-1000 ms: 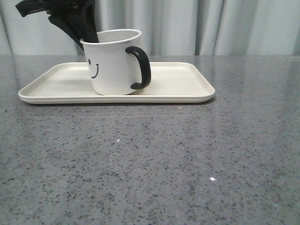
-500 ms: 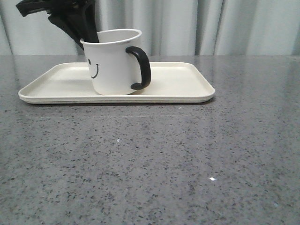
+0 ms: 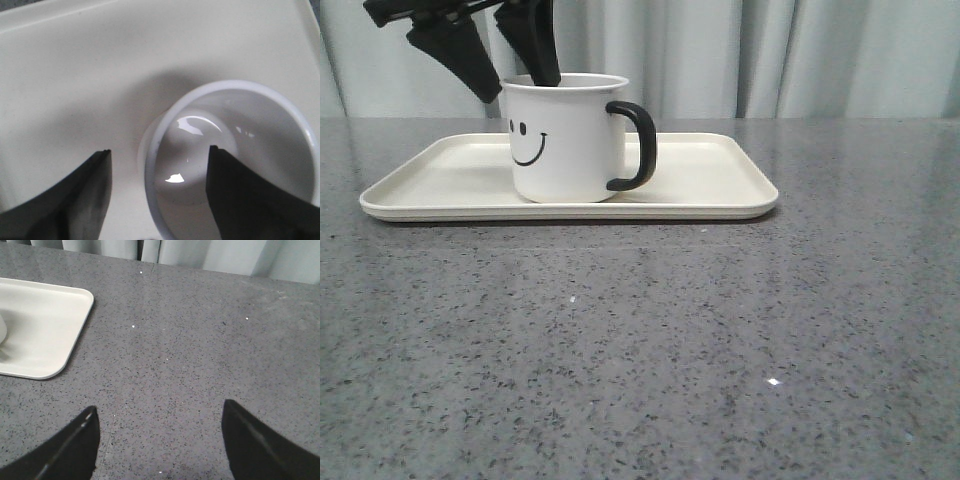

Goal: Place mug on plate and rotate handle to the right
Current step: 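Lower the mug onto the tray and open the left gripper, then raise the left gripper away from the mug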

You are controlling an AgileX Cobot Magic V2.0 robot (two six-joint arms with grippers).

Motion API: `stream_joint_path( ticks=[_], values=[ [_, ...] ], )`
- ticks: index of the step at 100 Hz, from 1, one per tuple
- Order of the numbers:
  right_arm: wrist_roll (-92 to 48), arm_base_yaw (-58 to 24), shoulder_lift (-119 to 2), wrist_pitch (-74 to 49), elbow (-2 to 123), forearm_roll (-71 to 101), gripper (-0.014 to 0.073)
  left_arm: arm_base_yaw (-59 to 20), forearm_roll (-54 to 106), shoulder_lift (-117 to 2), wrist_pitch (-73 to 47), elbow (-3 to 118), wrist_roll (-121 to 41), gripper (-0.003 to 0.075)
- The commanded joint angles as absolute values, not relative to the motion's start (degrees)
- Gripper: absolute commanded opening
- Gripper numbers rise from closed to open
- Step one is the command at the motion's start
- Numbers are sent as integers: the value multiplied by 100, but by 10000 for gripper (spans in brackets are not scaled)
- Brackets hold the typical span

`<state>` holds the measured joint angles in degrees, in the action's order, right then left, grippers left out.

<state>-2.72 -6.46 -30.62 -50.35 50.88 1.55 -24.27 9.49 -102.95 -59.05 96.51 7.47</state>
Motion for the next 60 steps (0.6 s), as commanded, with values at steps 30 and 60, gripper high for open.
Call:
stream_joint_path(
  ticks=[30, 60],
  values=[
    [-283, -618, -3131, -4618, 5265, 96, 521, -2488, 785, -9562, -5423, 9818, 737, 431],
    [-283, -618, -3131, -4618, 5265, 96, 521, -2465, 663, -8050, -4431, 8094, 750, 431]
  ],
)
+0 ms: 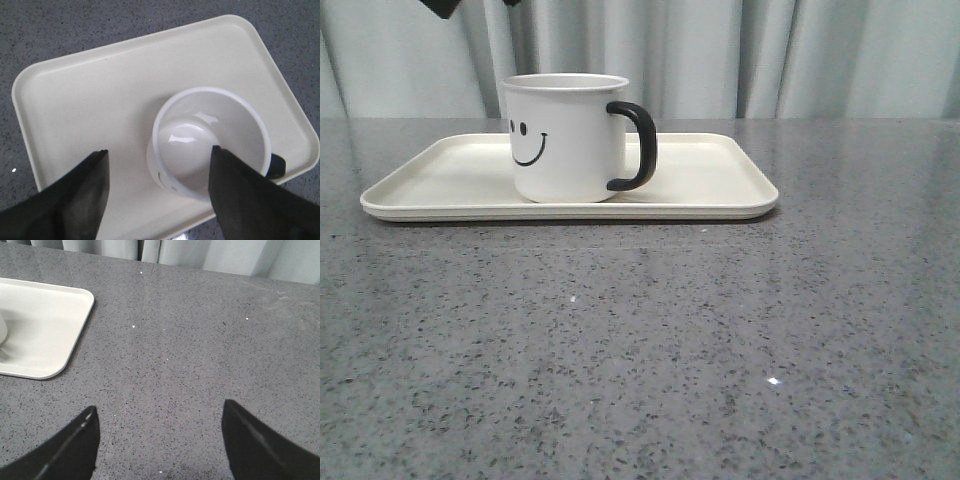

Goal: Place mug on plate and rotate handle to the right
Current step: 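Raise the left gripper away from the mug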

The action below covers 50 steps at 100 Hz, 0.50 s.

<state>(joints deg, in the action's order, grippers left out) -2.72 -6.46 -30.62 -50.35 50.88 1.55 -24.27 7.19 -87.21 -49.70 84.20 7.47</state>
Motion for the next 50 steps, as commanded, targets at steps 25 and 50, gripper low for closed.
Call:
stream_joint_path(
  ticks=[25, 50],
  values=[
    [-283, -618, -3131, -4618, 5265, 96, 521, -2408, 223, -6659, -3925, 6642, 905, 430],
    [-283, -618, -3131, -4618, 5265, 96, 521, -1682, 209, -5355, -3772, 5495, 994, 430]
  ],
)
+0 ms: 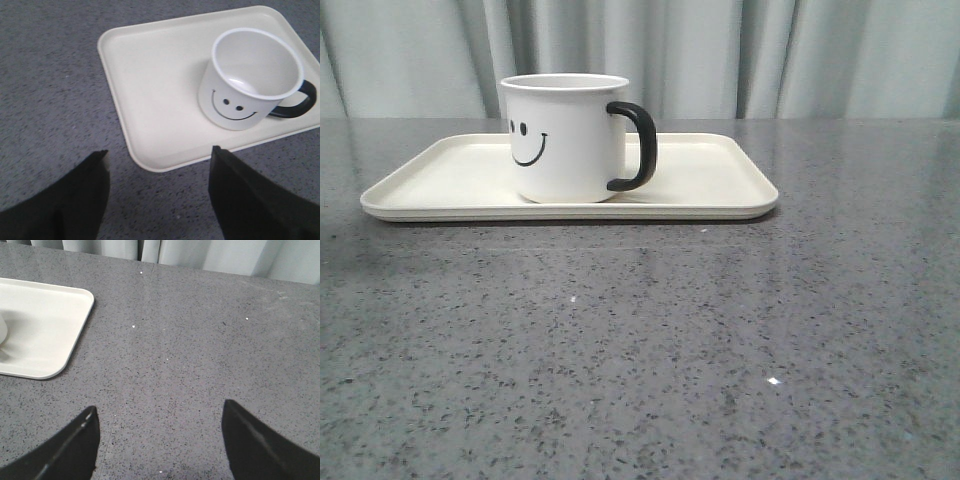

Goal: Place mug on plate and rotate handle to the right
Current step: 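Raise the left gripper away from the mug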

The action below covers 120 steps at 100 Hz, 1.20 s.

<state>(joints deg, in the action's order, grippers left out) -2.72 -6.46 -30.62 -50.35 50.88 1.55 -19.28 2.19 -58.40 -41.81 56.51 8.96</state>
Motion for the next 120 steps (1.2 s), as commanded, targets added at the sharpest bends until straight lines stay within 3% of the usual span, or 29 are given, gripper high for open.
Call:
stream_joint_path(
  ticks=[1, 25, 59, 95, 120],
  values=[
    [-283, -618, -3131, -4618, 5265, 96, 521, -1658, 209, -5320, -3772, 5468, 994, 430],
    [-283, -618, -3131, -4612, 5265, 96, 521, -1010, 220, -4206, -3830, 4617, 1015, 430],
    [-283, -618, -3243, -4467, 5265, 562, 521, -947, 220, -3777, -3915, 4224, 1022, 430],
    [-809, -718, -4602, -3950, 5361, 1870, 521, -947, 220, -3777, -3889, 4224, 1022, 430],
    [-893, -1761, -5881, -3611, 6178, 1937, 521, -947, 220, -3777, -3889, 4224, 1022, 430]
  ],
)
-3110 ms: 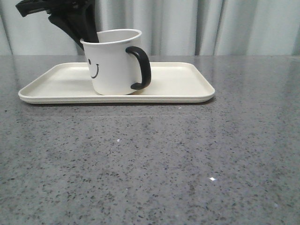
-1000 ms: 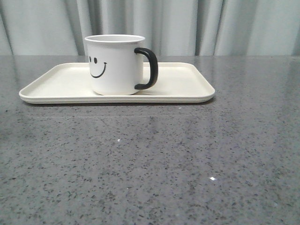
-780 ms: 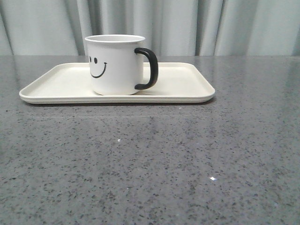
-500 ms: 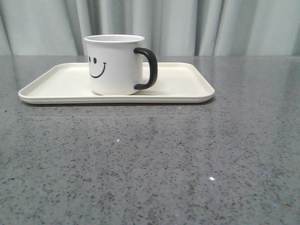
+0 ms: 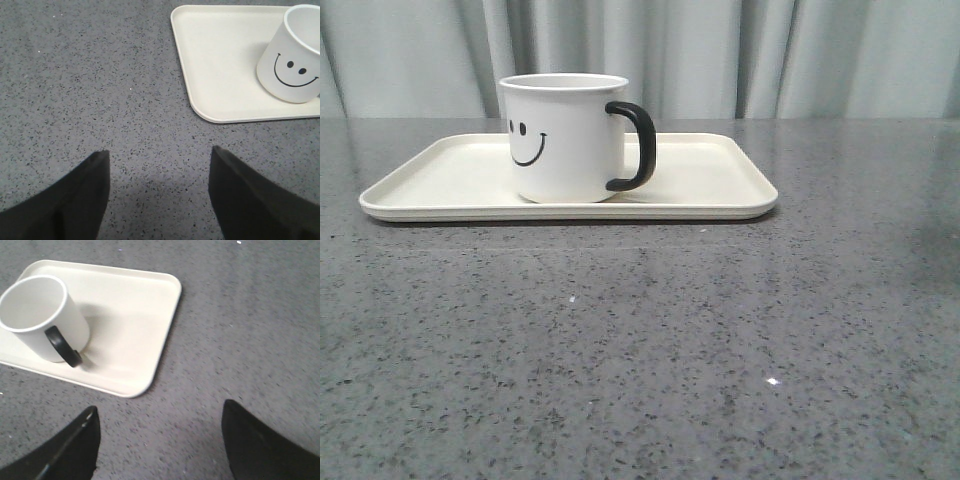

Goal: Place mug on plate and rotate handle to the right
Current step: 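Raise the left gripper away from the mug, then lower the open right gripper into the mug's opening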

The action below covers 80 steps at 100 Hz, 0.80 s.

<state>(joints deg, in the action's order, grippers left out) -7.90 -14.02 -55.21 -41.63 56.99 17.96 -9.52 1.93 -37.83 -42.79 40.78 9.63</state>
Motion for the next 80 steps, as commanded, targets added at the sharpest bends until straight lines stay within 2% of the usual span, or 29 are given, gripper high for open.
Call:
stream_joint_path(
  ticks=[1, 16, 51, 80],
  values=[
    [-893, -1761, -5919, -3586, 6237, 1928, 521, -947, 220, -3777, -3889, 4224, 1022, 430],
    [-893, -2285, -6842, -3474, 6917, 1869, 521, -947, 220, -3777, -3889, 4224, 1022, 430],
    [-864, -2905, -8679, -3762, 8433, 1869, 521, -947, 220, -3777, -3889, 4224, 1022, 430],
    [-658, -3056, -9645, -3926, 9329, 1869, 521, -947, 220, -3777, -3889, 4224, 1022, 430]
  ],
)
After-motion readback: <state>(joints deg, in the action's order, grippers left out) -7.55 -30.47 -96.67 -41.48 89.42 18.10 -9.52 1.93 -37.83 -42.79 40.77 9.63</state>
